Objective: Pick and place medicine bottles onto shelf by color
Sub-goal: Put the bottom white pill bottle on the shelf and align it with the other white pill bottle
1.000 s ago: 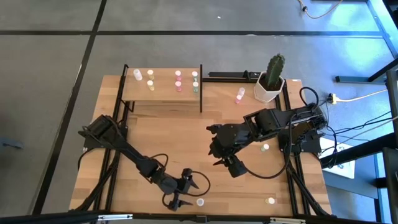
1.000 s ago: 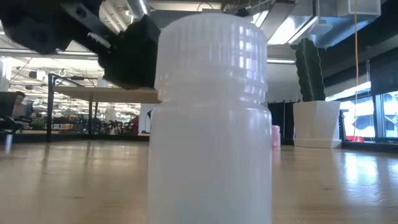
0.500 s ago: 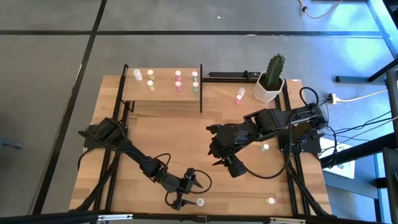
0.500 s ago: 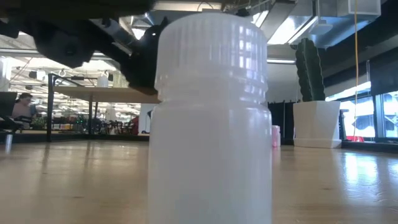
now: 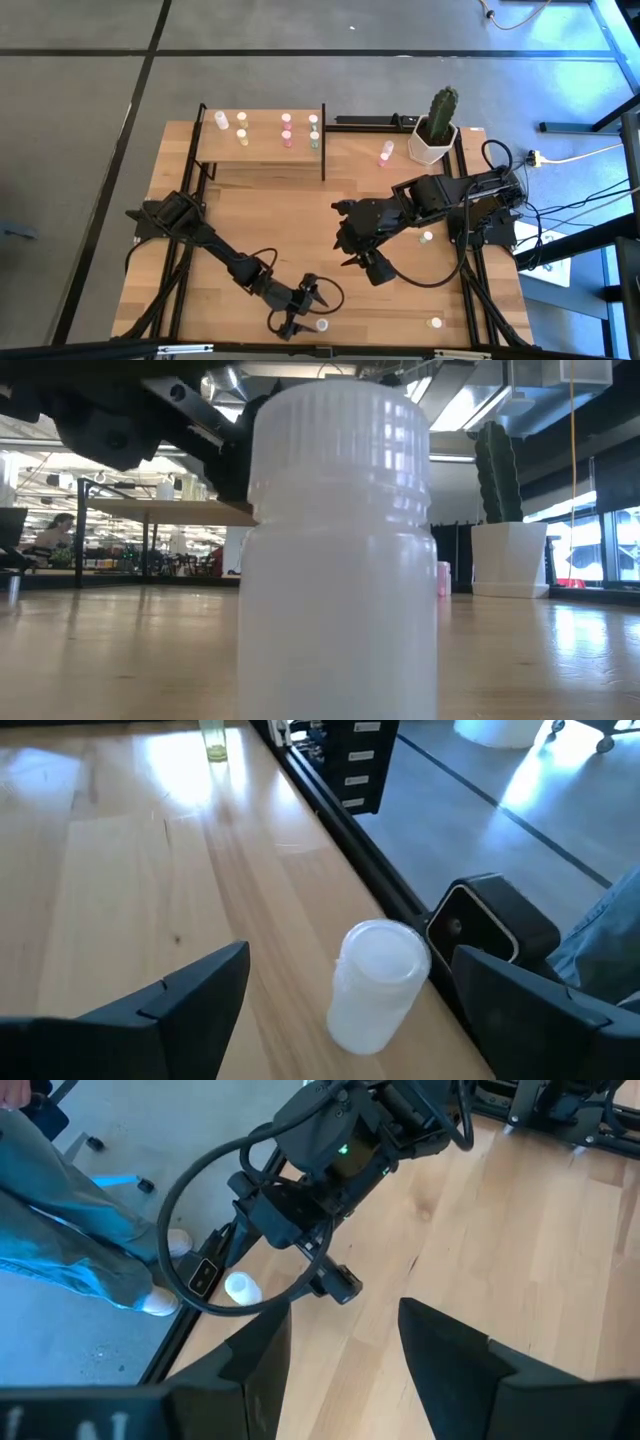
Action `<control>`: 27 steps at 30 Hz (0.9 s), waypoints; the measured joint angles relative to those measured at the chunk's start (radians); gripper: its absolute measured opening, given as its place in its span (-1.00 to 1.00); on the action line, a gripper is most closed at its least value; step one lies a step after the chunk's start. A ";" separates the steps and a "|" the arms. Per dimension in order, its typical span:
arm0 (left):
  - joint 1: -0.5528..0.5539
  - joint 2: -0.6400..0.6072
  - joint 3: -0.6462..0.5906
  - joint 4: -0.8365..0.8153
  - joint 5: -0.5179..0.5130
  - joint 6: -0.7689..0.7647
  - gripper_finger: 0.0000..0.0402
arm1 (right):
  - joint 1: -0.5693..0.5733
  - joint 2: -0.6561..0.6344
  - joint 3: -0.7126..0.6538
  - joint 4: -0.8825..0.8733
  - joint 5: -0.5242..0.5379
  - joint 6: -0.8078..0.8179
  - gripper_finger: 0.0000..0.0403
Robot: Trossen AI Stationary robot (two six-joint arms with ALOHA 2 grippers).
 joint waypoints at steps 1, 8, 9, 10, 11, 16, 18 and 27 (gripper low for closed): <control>0.000 0.001 0.000 -0.002 0.000 0.000 0.70 | 0.000 0.000 0.000 0.000 -0.001 0.000 -0.07; 0.000 0.001 0.000 -0.009 0.012 -0.001 0.70 | 0.000 0.000 0.000 0.001 -0.001 0.000 -0.07; 0.000 0.001 0.000 -0.008 0.012 0.000 0.70 | 0.000 0.000 0.000 0.000 -0.001 0.000 -0.06; 0.000 0.002 0.000 -0.008 0.013 0.002 0.70 | 0.000 0.000 0.000 0.000 -0.001 0.000 -0.06; 0.000 0.007 0.000 -0.003 0.013 0.005 0.70 | 0.000 0.000 0.000 0.000 -0.001 0.000 -0.06; 0.000 0.018 -0.002 -0.003 0.028 -0.012 0.70 | 0.000 0.000 0.000 0.000 -0.001 0.000 -0.06; 0.000 0.019 -0.002 0.004 0.029 -0.008 0.70 | 0.000 0.000 0.000 0.000 -0.001 0.000 -0.06; 0.008 0.019 -0.002 0.009 0.050 0.015 0.70 | 0.000 0.000 0.000 0.000 -0.001 0.000 -0.06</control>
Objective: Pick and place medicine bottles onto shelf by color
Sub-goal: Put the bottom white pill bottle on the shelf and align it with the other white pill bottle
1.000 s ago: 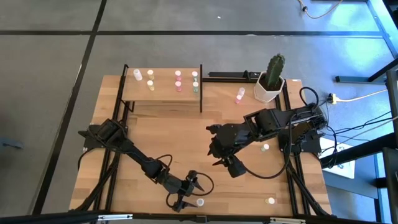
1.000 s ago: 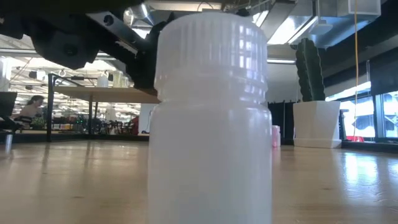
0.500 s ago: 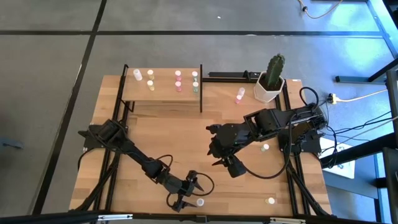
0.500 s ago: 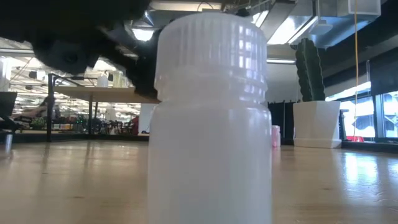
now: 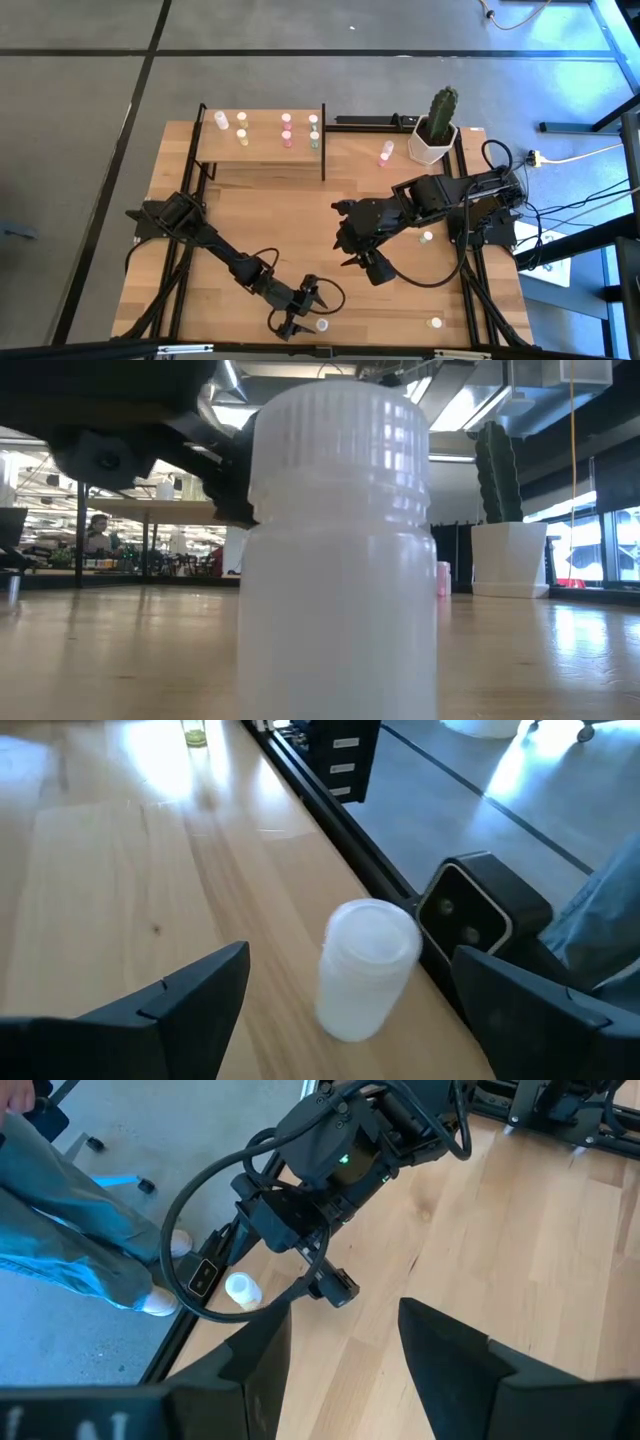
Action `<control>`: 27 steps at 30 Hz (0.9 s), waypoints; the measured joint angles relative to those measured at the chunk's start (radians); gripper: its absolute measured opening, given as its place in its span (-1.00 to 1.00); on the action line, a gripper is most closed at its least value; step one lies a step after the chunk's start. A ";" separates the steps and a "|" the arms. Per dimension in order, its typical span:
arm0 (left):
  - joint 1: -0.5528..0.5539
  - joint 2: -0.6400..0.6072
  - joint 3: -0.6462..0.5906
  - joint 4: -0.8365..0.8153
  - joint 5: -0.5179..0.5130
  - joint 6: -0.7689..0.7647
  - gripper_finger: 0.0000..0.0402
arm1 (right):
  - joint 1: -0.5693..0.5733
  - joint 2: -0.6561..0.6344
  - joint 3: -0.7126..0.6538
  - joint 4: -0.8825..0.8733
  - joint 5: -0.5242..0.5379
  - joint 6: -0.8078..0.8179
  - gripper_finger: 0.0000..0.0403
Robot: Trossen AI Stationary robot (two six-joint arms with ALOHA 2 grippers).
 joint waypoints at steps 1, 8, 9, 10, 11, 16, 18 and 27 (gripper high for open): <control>0.002 0.000 0.000 0.001 -0.002 0.001 0.70 | 0.000 0.000 0.000 0.000 0.000 0.000 -0.06; 0.012 0.000 0.000 0.007 -0.003 0.001 0.70 | 0.000 0.000 0.000 0.000 0.000 0.000 -0.06; 0.012 0.000 0.000 0.007 -0.003 0.001 0.70 | 0.000 0.000 0.000 0.000 0.000 0.000 -0.06; 0.012 0.002 0.001 0.008 -0.003 0.001 0.70 | 0.000 0.000 0.000 0.000 0.000 0.000 -0.06; 0.012 0.009 0.008 0.010 -0.003 0.001 0.70 | 0.000 0.000 0.000 0.000 0.000 0.000 -0.06; 0.013 0.062 0.063 0.010 0.049 0.001 0.70 | 0.000 0.000 0.000 0.001 0.000 0.000 -0.06; 0.022 0.067 0.067 0.001 0.075 0.004 0.70 | 0.000 0.000 0.000 0.009 0.000 0.000 -0.06; 0.019 0.066 0.069 -0.005 0.063 -0.072 0.70 | 0.000 0.000 0.000 0.019 0.000 0.000 -0.07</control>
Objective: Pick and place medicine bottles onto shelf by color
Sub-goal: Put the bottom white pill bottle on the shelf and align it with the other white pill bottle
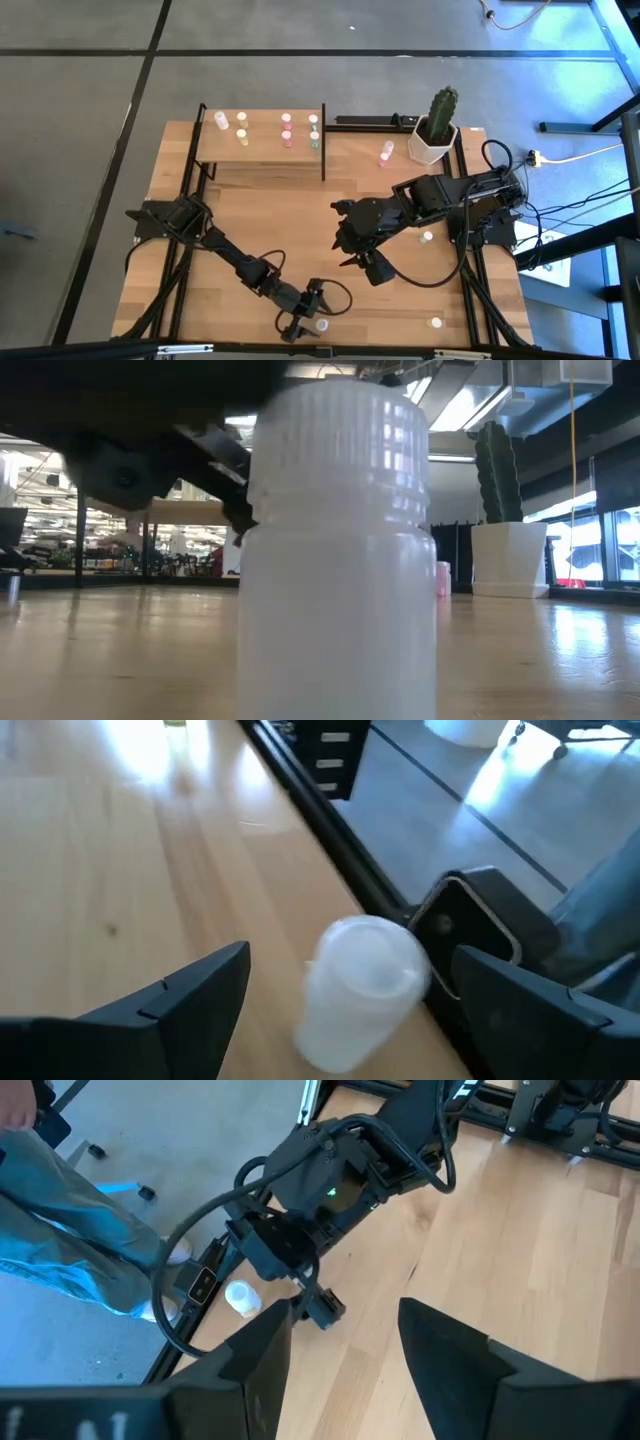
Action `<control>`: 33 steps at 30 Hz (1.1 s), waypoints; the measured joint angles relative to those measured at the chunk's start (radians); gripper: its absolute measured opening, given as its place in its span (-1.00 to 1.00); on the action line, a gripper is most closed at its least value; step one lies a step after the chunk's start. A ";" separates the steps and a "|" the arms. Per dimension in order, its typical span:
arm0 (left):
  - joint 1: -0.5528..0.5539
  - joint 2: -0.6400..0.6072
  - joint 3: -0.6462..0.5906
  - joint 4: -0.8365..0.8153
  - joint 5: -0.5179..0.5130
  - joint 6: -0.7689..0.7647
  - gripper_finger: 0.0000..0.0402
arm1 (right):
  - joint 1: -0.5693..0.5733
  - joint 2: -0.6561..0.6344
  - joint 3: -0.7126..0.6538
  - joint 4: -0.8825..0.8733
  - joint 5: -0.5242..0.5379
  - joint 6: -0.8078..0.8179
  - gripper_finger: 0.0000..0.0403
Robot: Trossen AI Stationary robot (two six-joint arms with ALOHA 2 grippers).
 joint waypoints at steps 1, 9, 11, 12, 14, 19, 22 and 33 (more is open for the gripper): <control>-0.002 0.000 0.000 0.000 -0.012 0.000 0.70 | 0.000 0.000 0.000 0.000 0.000 0.000 -0.07; -0.010 0.000 0.000 -0.005 -0.074 0.002 0.70 | 0.000 0.000 0.000 0.004 0.000 0.000 -0.07; -0.018 0.000 0.000 -0.010 -0.110 0.002 0.68 | 0.000 0.000 0.000 0.003 0.000 0.000 -0.07; -0.022 0.000 0.000 -0.011 -0.125 0.002 0.67 | 0.000 0.000 0.000 0.004 0.000 0.000 -0.07; -0.029 0.000 0.000 -0.011 -0.145 0.002 0.64 | 0.000 0.000 0.000 0.004 0.000 0.000 -0.07; -0.031 0.000 0.000 -0.011 -0.115 -0.030 0.62 | 0.000 0.000 0.000 0.003 0.000 0.000 -0.07; -0.033 0.000 0.000 -0.011 -0.120 -0.029 0.64 | 0.000 0.000 0.000 0.003 0.000 0.000 -0.07; -0.034 0.000 0.000 -0.011 -0.131 -0.023 0.37 | 0.000 0.000 0.000 0.003 0.000 0.000 -0.07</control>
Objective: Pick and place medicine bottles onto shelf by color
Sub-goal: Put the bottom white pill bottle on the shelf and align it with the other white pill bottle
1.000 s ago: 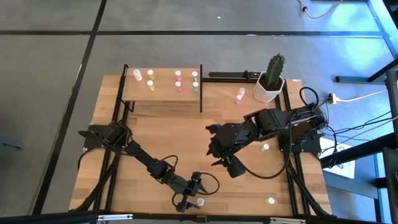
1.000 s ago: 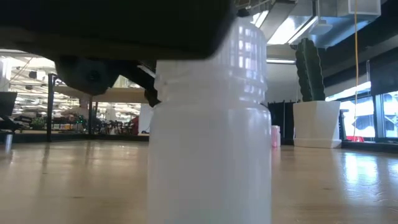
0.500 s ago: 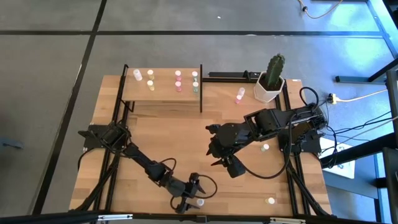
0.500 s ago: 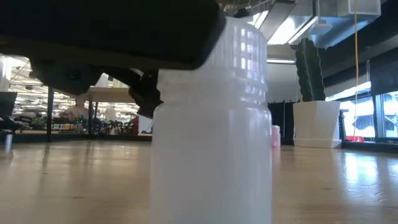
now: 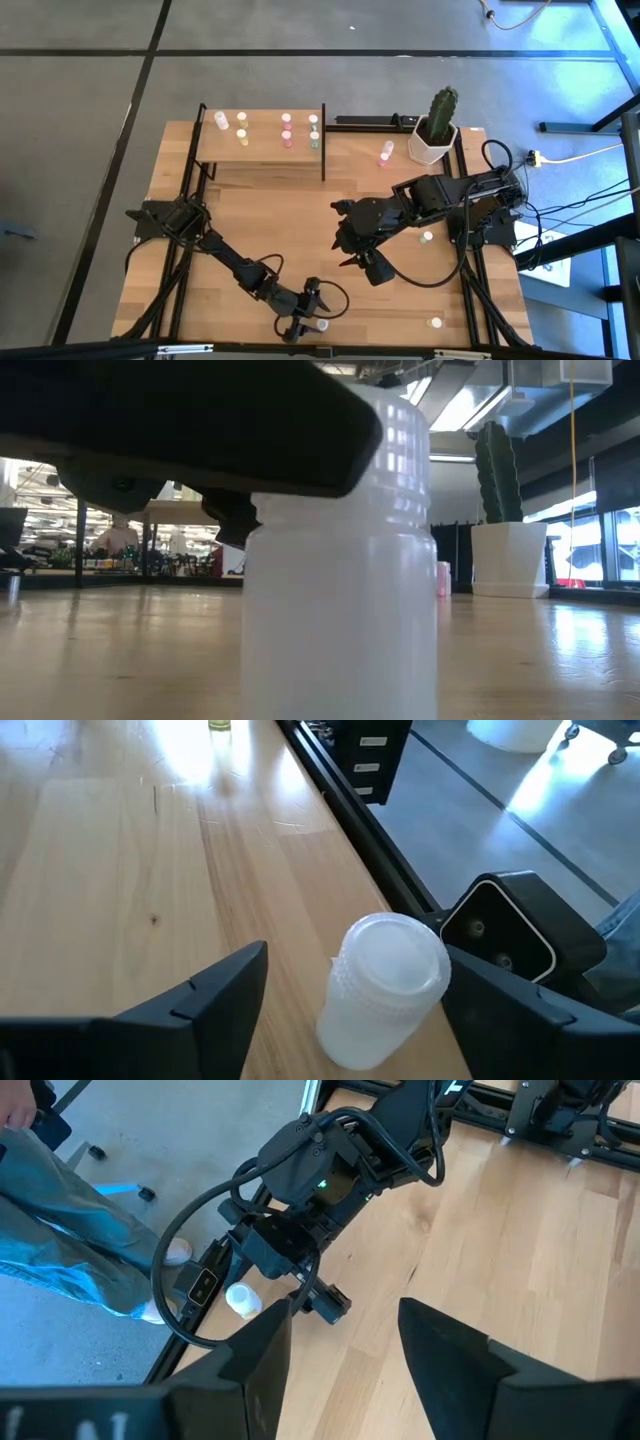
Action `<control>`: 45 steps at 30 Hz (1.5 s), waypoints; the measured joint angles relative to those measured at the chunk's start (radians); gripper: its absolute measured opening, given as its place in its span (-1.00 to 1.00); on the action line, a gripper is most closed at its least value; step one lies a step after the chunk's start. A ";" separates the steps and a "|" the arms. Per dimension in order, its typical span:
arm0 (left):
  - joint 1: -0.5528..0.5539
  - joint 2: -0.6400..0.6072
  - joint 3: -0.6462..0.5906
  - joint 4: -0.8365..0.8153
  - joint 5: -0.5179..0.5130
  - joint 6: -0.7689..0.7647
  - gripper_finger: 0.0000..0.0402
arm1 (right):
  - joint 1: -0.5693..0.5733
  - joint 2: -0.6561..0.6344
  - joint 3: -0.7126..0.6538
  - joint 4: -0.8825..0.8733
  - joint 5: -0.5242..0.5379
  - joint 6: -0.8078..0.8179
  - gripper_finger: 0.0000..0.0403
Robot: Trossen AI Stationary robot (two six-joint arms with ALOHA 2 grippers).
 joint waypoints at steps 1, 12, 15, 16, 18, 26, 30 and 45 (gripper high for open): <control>0.000 0.000 0.000 0.000 0.000 0.000 0.33 | 0.000 0.000 0.000 0.000 0.000 0.000 -0.07; 0.001 0.000 -0.001 0.000 0.000 -0.007 -0.07 | 0.000 0.000 0.000 0.000 0.000 0.000 -0.07; 0.006 0.000 -0.001 -0.003 0.007 -0.032 -0.17 | 0.000 0.000 0.000 0.000 0.000 0.000 -0.07; 0.008 0.000 -0.001 -0.004 0.012 -0.043 -0.20 | 0.000 0.000 0.000 0.000 0.000 0.000 -0.07; 0.014 -0.003 -0.001 -0.009 0.021 -0.057 -0.27 | 0.000 0.000 0.000 0.000 0.000 0.000 -0.07; 0.043 -0.035 -0.001 -0.077 0.044 -0.059 -0.36 | 0.000 0.000 0.000 0.000 0.000 0.000 -0.06; 0.049 -0.086 -0.002 -0.186 0.000 -0.059 -0.36 | 0.000 0.000 0.000 0.000 0.000 0.000 -0.06; 0.046 -0.373 -0.002 -0.668 -0.307 -0.355 -0.37 | 0.000 0.000 0.000 0.002 0.000 0.000 -0.06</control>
